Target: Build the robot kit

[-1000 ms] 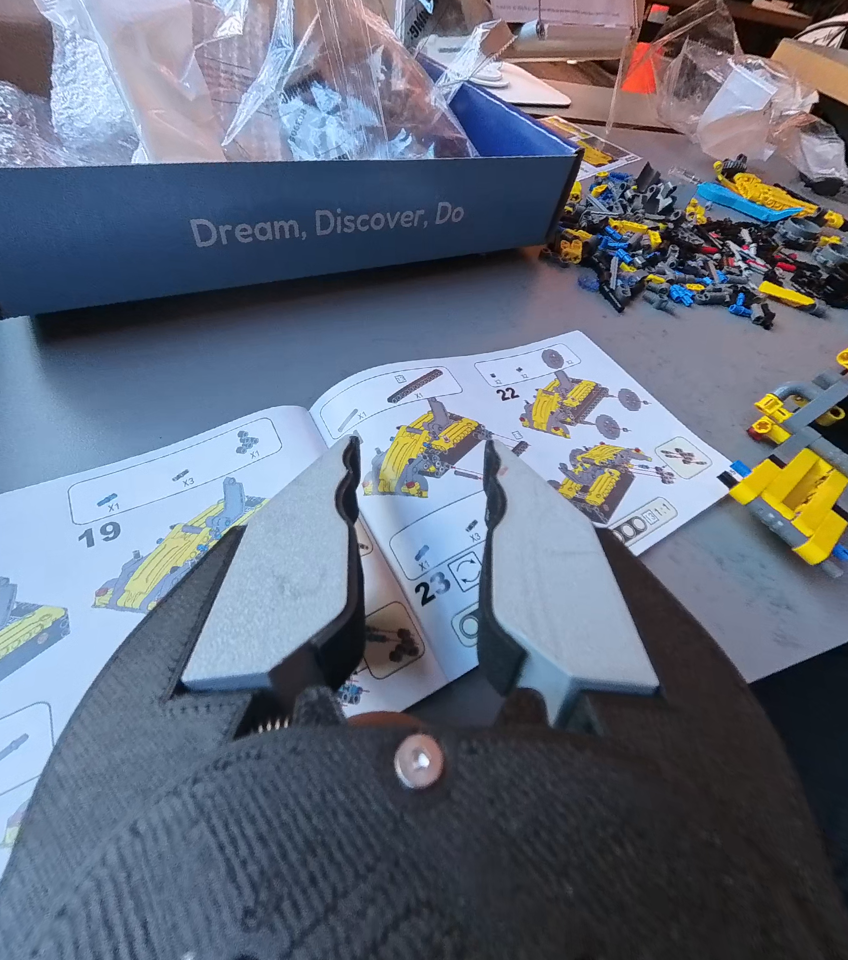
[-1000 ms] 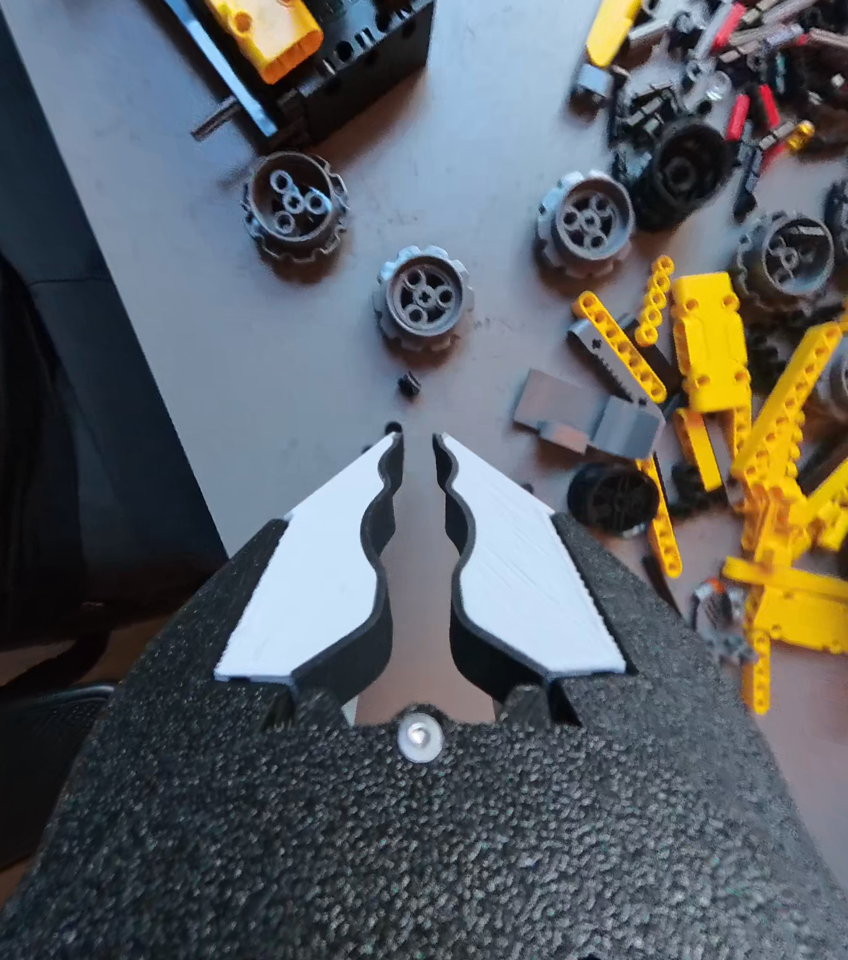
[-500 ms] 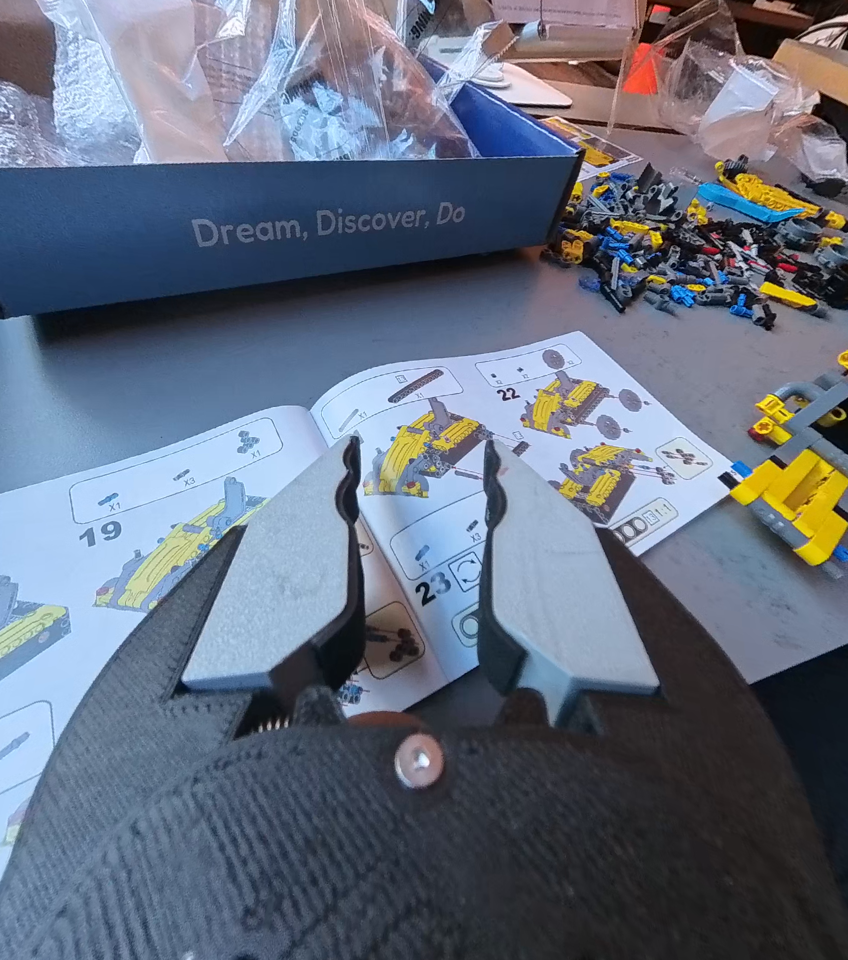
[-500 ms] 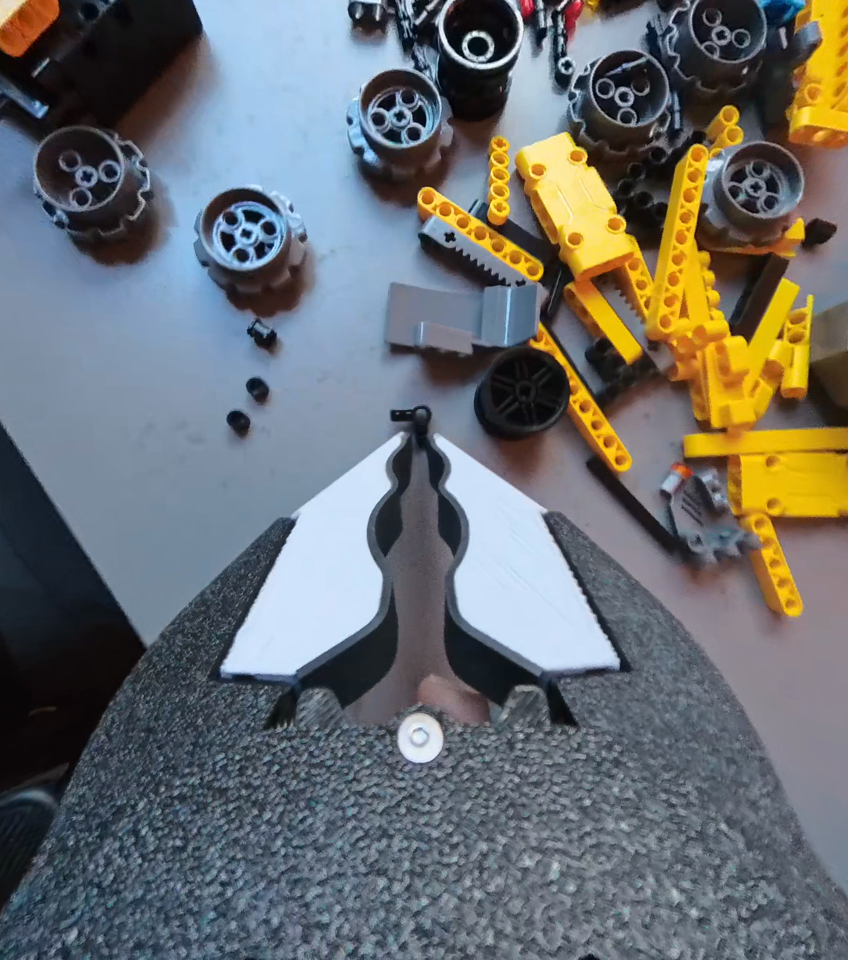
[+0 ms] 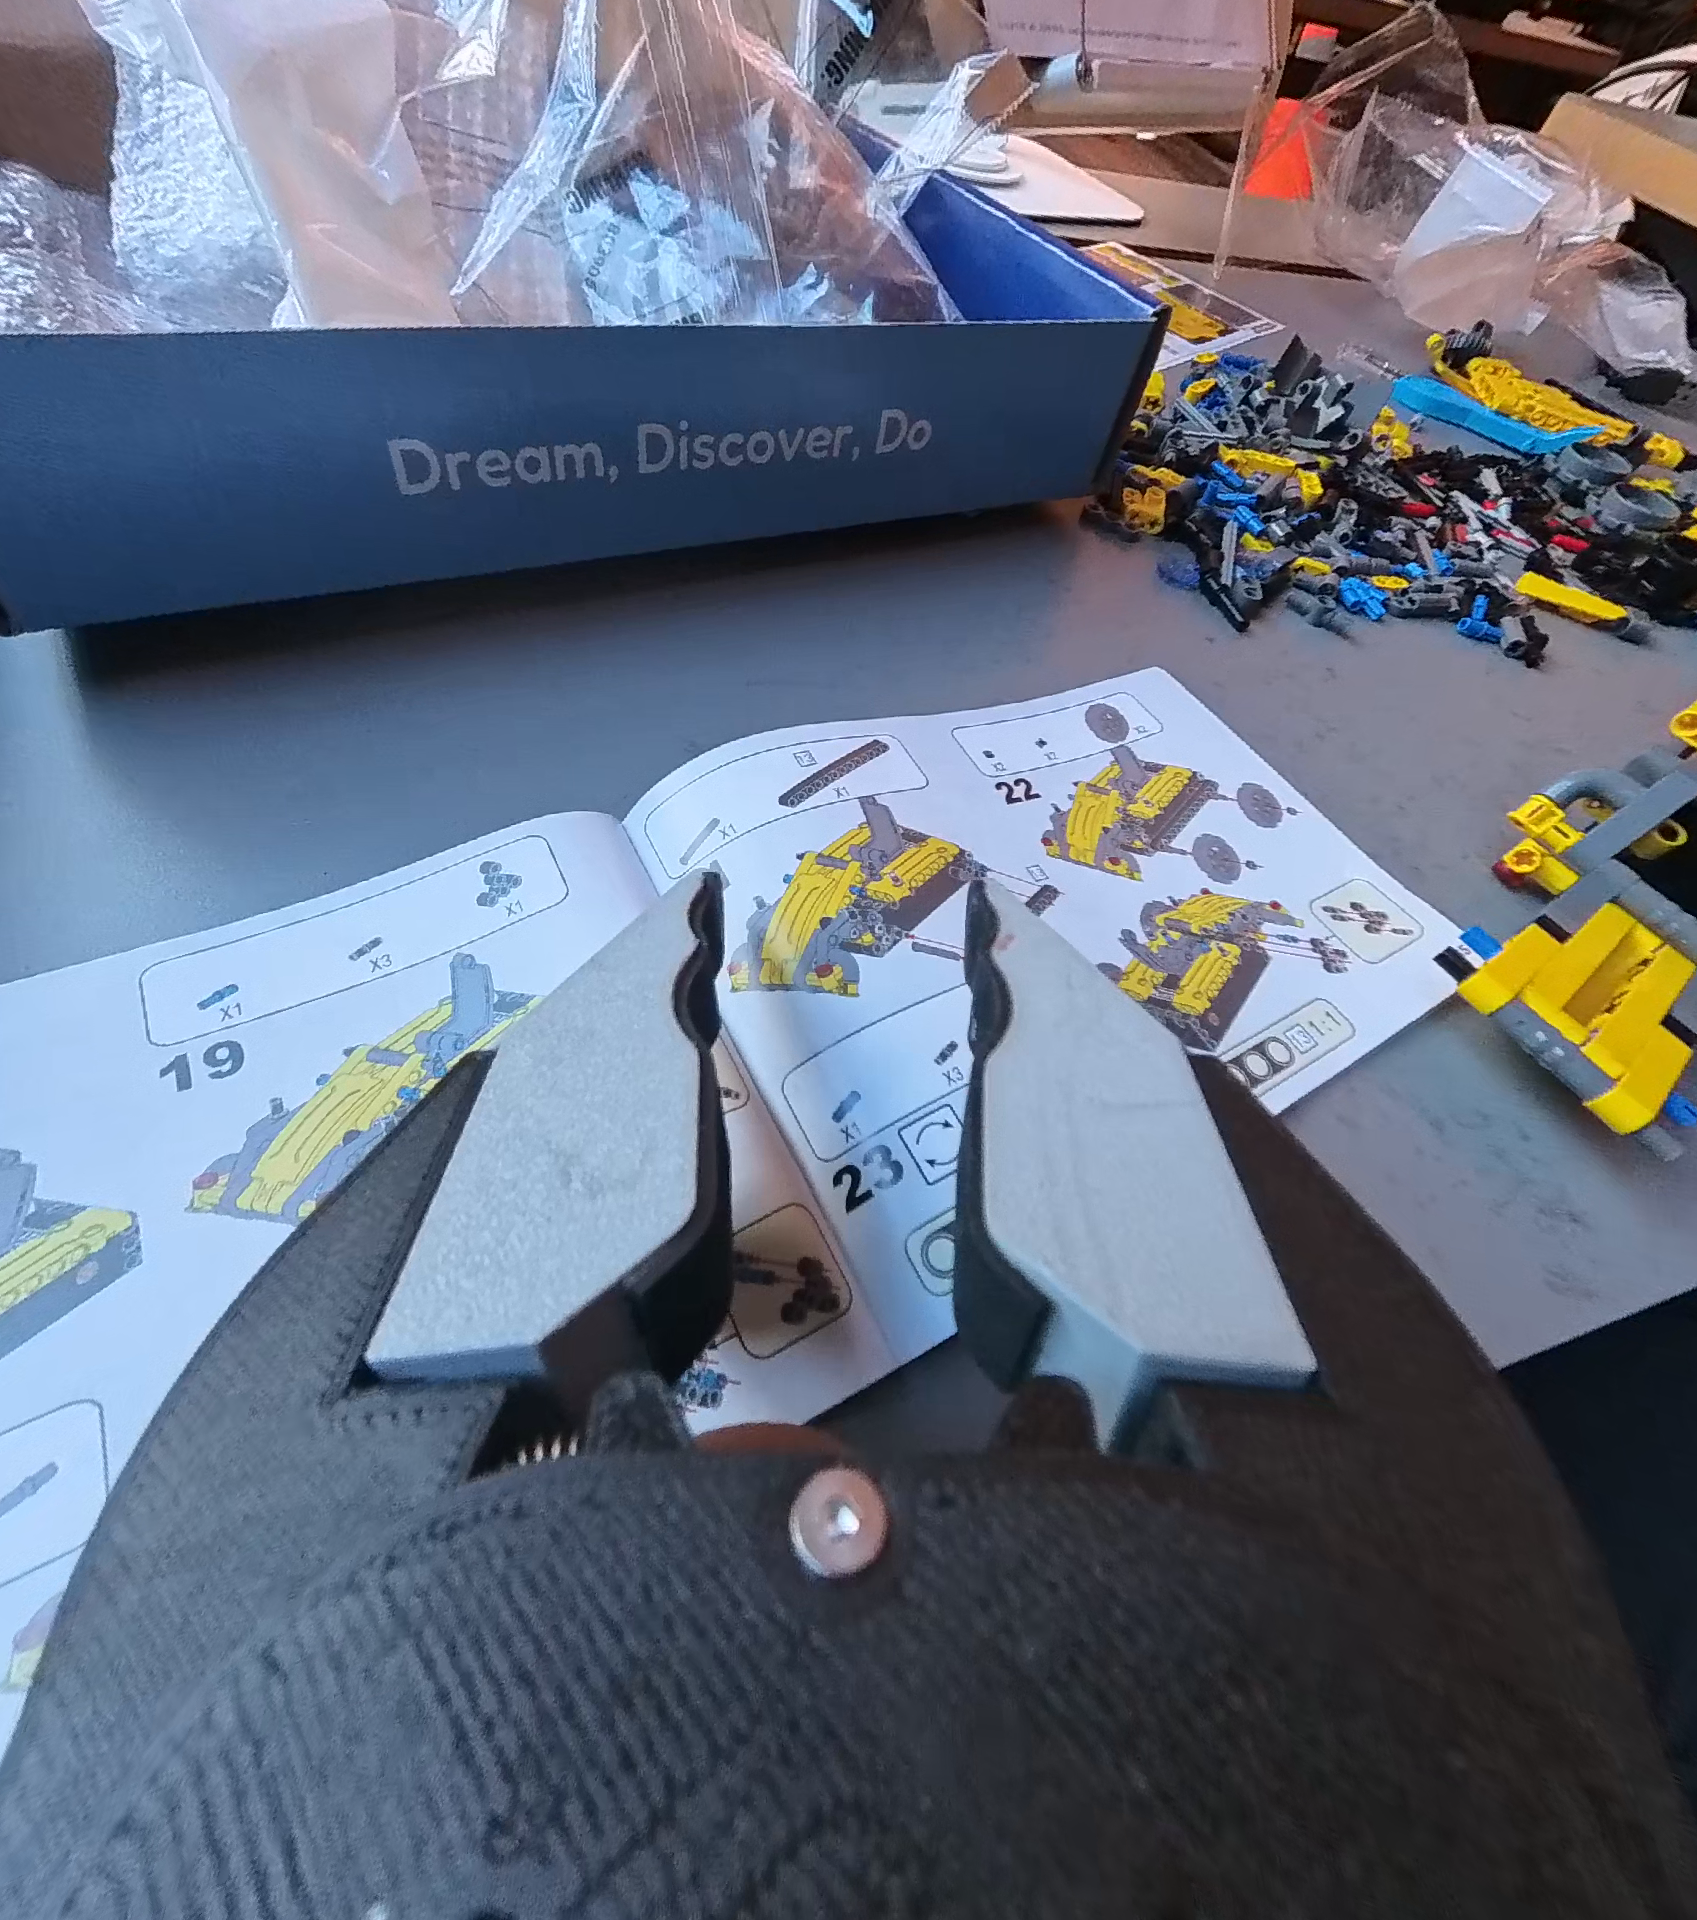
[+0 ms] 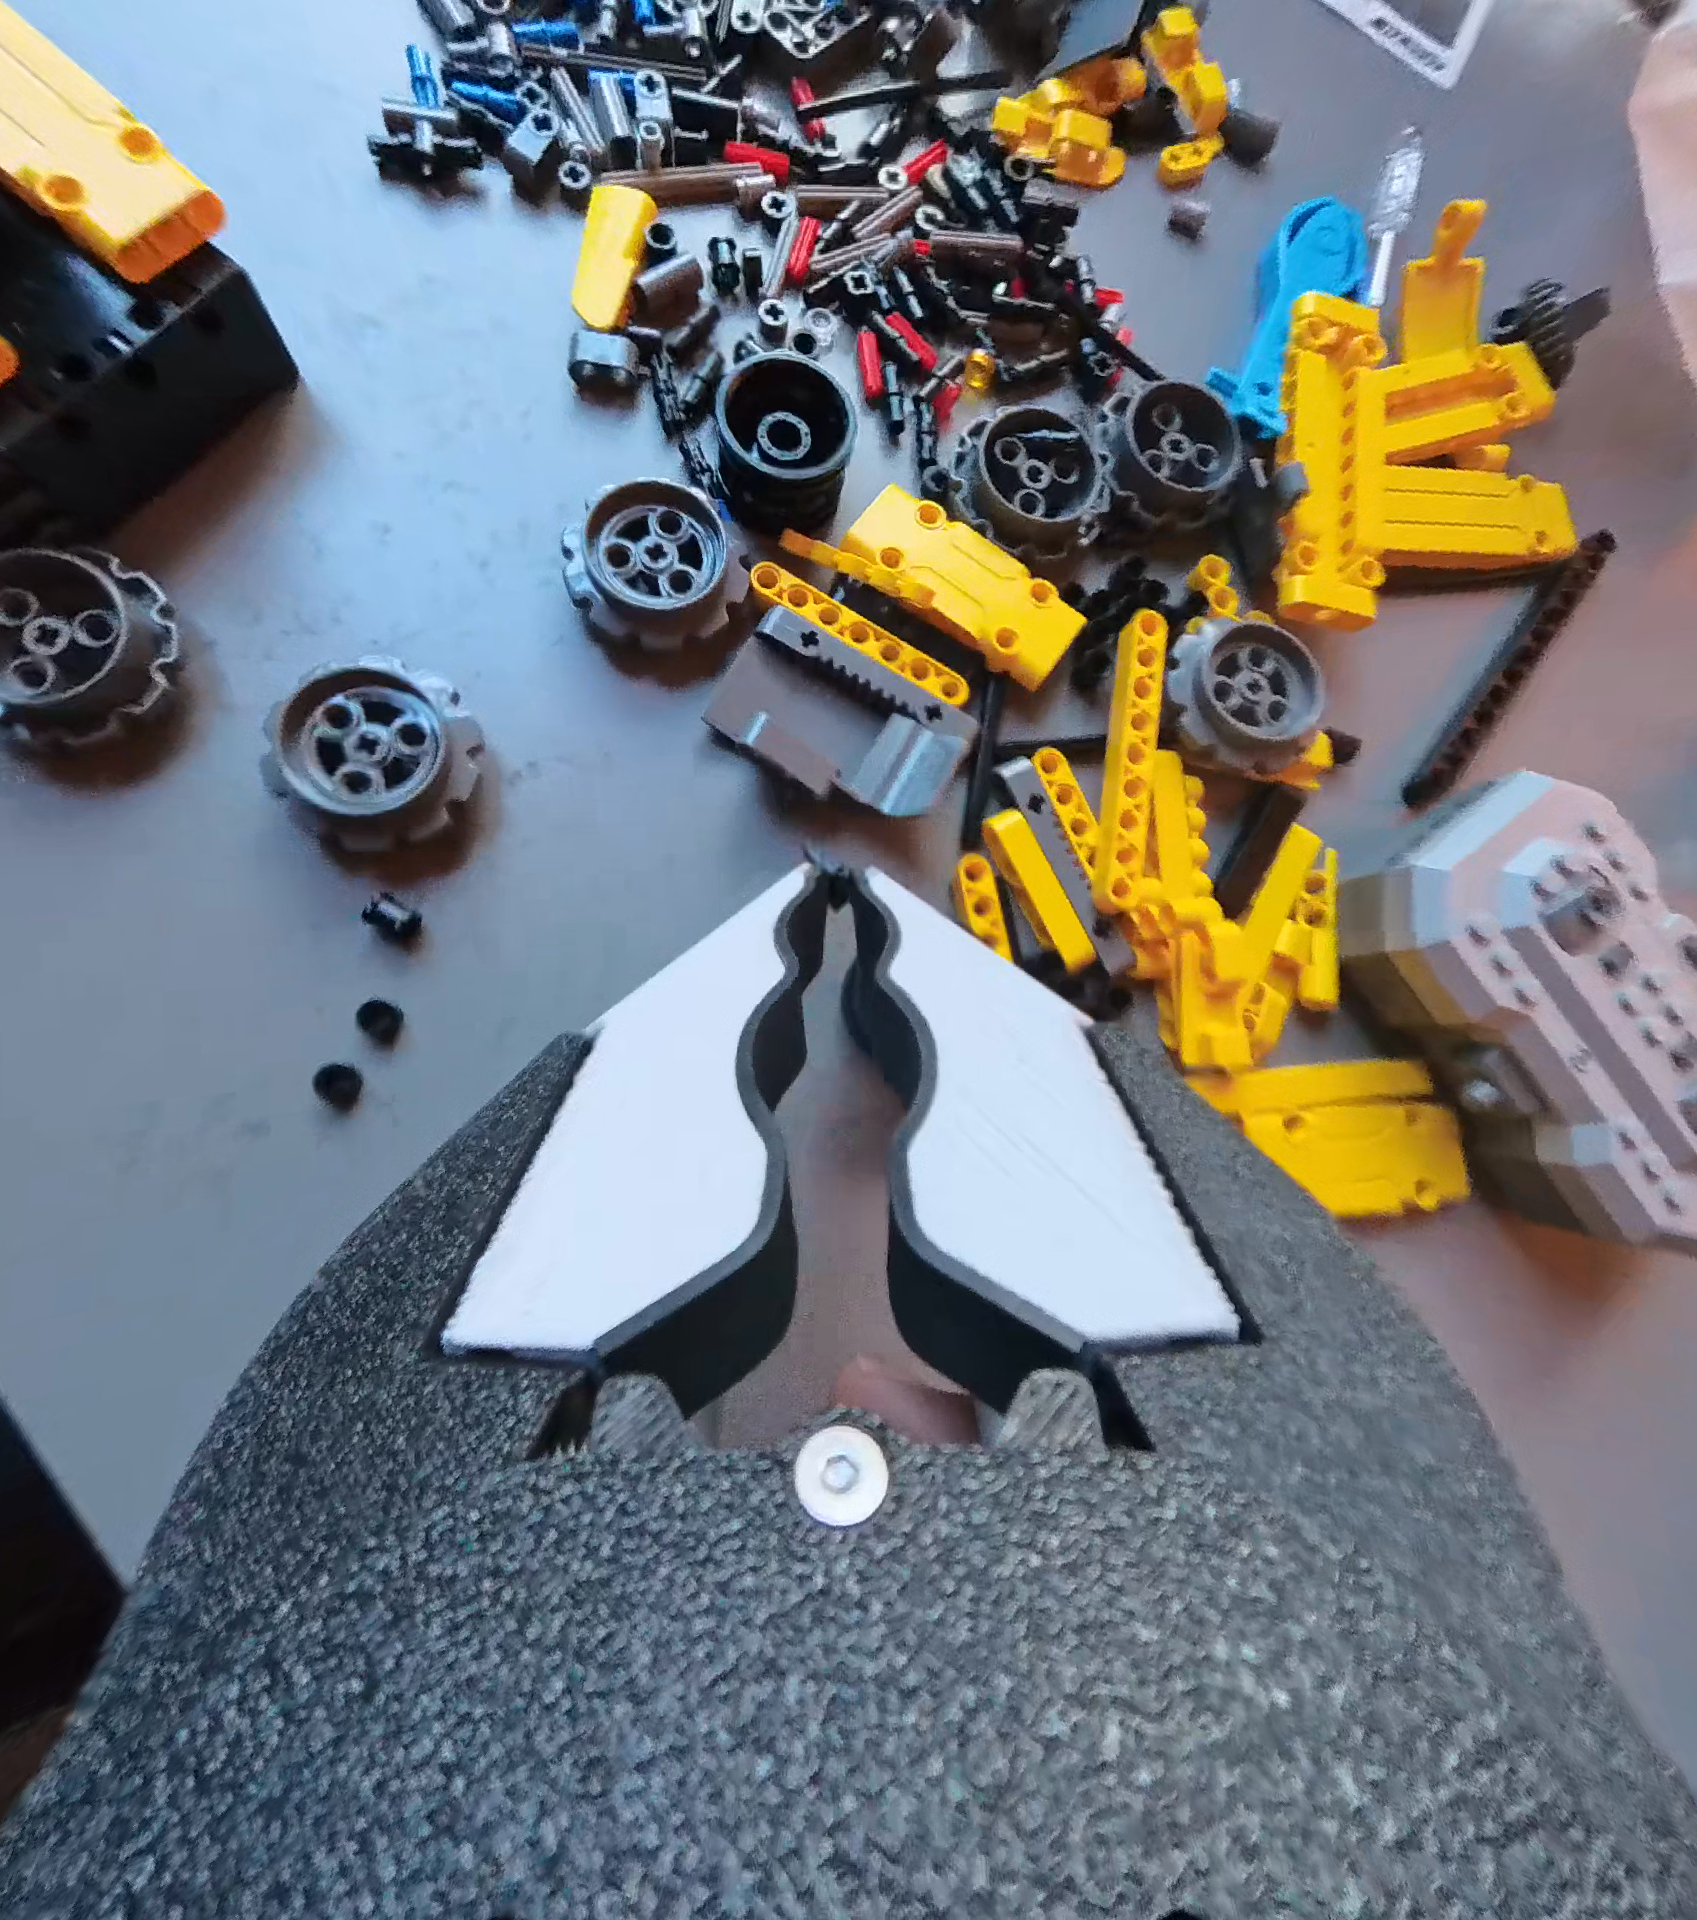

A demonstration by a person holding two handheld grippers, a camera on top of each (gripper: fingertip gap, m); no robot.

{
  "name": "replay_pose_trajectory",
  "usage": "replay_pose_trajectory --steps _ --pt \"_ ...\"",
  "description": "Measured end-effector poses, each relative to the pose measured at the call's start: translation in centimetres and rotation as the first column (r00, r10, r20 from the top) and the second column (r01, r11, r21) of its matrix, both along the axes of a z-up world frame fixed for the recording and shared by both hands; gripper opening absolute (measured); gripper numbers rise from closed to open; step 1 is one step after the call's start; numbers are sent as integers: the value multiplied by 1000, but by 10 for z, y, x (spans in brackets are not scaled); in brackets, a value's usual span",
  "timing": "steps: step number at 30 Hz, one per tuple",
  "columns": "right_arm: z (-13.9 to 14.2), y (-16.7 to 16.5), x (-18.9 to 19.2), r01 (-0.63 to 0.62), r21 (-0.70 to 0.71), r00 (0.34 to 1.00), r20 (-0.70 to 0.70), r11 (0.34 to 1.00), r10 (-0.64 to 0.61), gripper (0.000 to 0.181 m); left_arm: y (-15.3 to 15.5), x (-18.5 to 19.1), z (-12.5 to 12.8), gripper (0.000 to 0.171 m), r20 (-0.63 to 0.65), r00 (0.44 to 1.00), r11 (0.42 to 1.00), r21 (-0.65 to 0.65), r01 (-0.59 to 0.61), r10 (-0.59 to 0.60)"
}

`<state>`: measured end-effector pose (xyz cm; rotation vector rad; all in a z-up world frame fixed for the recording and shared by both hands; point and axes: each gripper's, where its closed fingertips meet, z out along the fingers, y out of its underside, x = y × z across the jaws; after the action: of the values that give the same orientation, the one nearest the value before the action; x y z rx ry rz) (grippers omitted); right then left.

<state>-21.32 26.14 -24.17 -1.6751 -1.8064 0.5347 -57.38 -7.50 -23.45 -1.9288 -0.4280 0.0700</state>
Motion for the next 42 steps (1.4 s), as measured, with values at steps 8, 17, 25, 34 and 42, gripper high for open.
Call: replay_pose_trajectory --steps 8,17,25,34,42 --pt "8 42 90 254 -55 967 27 966 -253 3 0 0 0 44 4 1000 1000 4 2 -2" --pt "-17 -14 25 18 -155 1000 4 988 -18 12 0 0 0 43 7 1000 1000 5 -3 3" --pt "-15 2 -30 7 -5 1000 -19 1000 -8 0 0 -1 1 43 11 1000 1000 10 -3 2" --pt "21 71 81 290 65 956 14 955 -292 4 0 0 1 43 15 1000 1000 19 5 -5" --pt "-22 100 105 434 6 898 71 901 -434 7 0 -1 1 42 19 1000 1000 14 1 -1"
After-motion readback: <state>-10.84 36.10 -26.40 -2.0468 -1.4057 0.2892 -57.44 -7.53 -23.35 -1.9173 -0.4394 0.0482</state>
